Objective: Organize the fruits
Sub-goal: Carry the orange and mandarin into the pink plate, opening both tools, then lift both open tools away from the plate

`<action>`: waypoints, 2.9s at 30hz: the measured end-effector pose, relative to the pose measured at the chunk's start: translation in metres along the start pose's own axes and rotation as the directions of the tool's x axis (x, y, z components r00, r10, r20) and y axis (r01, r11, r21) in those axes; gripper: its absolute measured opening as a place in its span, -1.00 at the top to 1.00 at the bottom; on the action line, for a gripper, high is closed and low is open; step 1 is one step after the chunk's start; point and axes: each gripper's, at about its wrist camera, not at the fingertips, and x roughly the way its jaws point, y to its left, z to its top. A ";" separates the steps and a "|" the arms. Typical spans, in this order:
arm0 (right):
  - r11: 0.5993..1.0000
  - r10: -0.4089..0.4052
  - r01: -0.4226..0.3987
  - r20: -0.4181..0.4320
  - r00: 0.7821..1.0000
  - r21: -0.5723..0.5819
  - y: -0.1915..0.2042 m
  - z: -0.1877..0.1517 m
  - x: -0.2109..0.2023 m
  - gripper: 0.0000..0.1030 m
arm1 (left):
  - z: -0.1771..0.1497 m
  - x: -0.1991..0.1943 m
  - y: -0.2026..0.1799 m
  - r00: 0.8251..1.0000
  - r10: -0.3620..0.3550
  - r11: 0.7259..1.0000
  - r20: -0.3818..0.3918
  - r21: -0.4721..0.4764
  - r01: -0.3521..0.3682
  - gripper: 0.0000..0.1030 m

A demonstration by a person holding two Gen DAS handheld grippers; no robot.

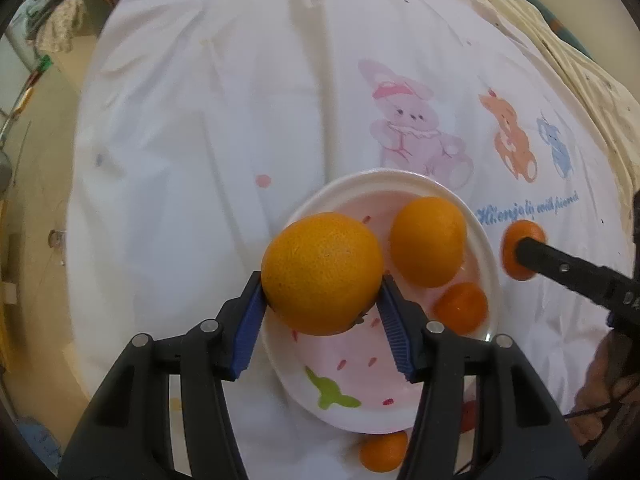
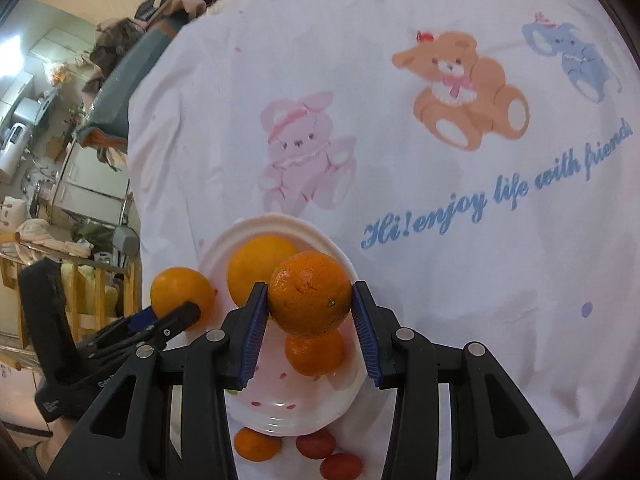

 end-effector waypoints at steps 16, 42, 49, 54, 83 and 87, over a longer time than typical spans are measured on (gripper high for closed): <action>0.998 -0.048 0.047 -0.031 0.998 -0.043 -0.003 -0.001 0.025 0.10 | 0.000 0.013 -0.007 1.000 0.019 0.999 -0.025 0.027 -0.019 -0.02; 0.990 -0.086 0.086 0.004 0.996 -0.112 0.015 0.003 0.011 -0.51 | 0.000 0.001 -0.014 0.996 0.065 0.993 0.053 0.098 -0.070 -0.61; 0.981 -0.110 0.113 0.029 0.994 -0.159 0.033 0.000 -0.002 -0.51 | -0.002 -0.013 -0.019 0.989 0.070 0.987 0.126 0.132 -0.087 -0.61; 0.977 -0.118 0.127 0.059 0.991 -0.171 0.041 -0.003 -0.017 -0.51 | -0.005 -0.025 -0.024 0.980 0.093 0.982 0.177 0.147 -0.119 -0.61; 0.988 -0.086 0.104 0.152 0.985 -0.115 0.057 -0.127 -0.107 -0.51 | -0.110 -0.101 -0.017 0.986 0.073 0.997 0.151 -0.033 -0.068 -0.61; 0.990 -0.076 0.092 0.144 0.987 -0.109 0.043 -0.140 -0.105 -0.51 | -0.122 -0.093 -0.012 0.983 0.080 0.997 0.166 -0.010 -0.080 -0.61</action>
